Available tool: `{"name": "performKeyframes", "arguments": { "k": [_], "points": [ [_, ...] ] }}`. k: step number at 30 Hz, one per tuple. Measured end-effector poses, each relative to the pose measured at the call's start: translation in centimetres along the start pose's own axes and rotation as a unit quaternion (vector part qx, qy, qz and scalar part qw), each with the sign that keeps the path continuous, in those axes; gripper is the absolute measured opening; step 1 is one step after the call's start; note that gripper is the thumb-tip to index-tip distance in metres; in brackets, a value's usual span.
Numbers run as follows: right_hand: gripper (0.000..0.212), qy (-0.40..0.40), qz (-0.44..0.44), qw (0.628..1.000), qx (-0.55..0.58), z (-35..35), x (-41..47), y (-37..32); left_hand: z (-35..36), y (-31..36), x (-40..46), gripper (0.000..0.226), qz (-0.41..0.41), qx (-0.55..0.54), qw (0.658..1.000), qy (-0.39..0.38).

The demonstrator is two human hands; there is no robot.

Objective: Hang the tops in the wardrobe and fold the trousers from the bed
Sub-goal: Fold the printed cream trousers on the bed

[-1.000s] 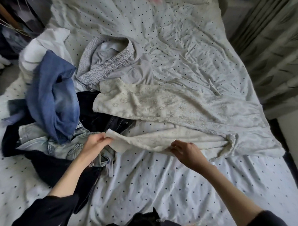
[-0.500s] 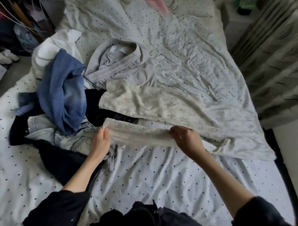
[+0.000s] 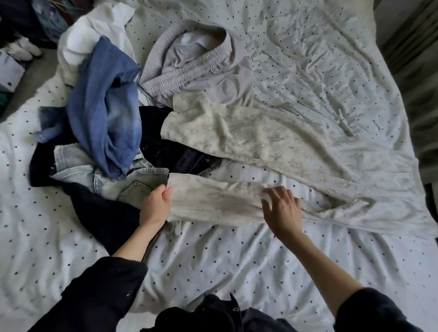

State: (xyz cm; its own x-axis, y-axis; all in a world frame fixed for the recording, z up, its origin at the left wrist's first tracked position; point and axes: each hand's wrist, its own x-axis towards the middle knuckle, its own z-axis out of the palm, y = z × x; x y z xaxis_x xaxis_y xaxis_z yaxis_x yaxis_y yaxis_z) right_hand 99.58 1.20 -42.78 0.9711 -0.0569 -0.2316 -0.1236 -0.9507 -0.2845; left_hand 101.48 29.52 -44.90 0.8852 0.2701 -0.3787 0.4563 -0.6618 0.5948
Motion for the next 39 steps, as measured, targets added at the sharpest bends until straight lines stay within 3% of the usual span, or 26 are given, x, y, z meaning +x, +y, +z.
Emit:
{"name": "performKeyframes", "arguments": {
  "k": [5, 7, 10, 12, 15, 18, 20, 22, 25, 28, 32, 36, 39],
  "points": [
    [0.025, -0.042, 0.057, 0.998, -0.002, 2.6, -2.3, 2.9, 1.9, -1.4, 1.1, 0.03, -0.06, 0.111, 0.992, -0.007],
    [0.024, -0.037, 0.076, 0.996, 0.008, 3.0, -2.9, 4.2, 2.6, -0.8, 0.7, 0.021, -0.053, 0.128, 0.99, 0.031],
    [0.021, -0.038, 0.1, 0.994, 0.012, 3.4, -3.6, 5.9, 4.1, 0.8, -0.5, 0.033, 0.011, 0.16, 0.981, 0.108],
    [0.021, -0.037, 0.123, 0.992, 0.012, 3.6, -4.0, 7.3, 5.3, 2.2, -1.4, 0.031, 0.064, 0.182, 0.974, 0.117],
    [0.023, -0.026, 0.185, 0.981, 0.047, 3.6, -4.8, 9.9, 8.4, 4.6, -3.5, 0.017, 0.195, 0.147, 0.969, 0.046],
    [0.021, -0.01, 0.284, 0.945, 0.165, 3.1, -5.7, 13.1, 12.1, 7.4, -6.5, 0.008, 0.312, 0.131, 0.94, -0.039],
    [0.032, 0.007, 0.342, 0.916, 0.21, 2.6, -6.0, 16.0, 14.9, 9.1, -8.6, 0.014, 0.389, 0.139, 0.908, -0.065],
    [0.038, 0.026, 0.352, 0.91, 0.217, 2.0, -6.1, 18.8, 17.5, 10.5, -10.3, 0.031, 0.449, 0.163, 0.874, -0.087],
    [0.035, 0.038, 0.367, 0.906, 0.208, 1.1, -6.5, 24.0, 21.7, 12.5, -12.7, 0.044, 0.477, 0.181, 0.853, -0.11],
    [0.03, 0.05, 0.4, 0.874, 0.273, 0.6, -6.1, 29.4, 26.1, 14.6, -15.0, 0.045, 0.487, 0.199, 0.844, -0.106],
    [0.025, 0.107, 0.422, 0.779, 0.452, -0.1, -4.0, 33.4, 29.7, 17.6, -14.3, 0.055, 0.469, 0.25, 0.844, -0.074],
    [0.031, 0.137, 0.453, 0.55, 0.688, -1.4, -1.2, 36.1, 31.8, 20.4, -11.2, 0.053, 0.413, 0.334, 0.846, -0.053],
    [0.026, 0.126, 0.468, 0.445, 0.753, -1.9, -0.1, 37.7, 32.5, 20.8, -10.1, 0.045, 0.397, 0.387, 0.829, -0.073]
  ]
}}
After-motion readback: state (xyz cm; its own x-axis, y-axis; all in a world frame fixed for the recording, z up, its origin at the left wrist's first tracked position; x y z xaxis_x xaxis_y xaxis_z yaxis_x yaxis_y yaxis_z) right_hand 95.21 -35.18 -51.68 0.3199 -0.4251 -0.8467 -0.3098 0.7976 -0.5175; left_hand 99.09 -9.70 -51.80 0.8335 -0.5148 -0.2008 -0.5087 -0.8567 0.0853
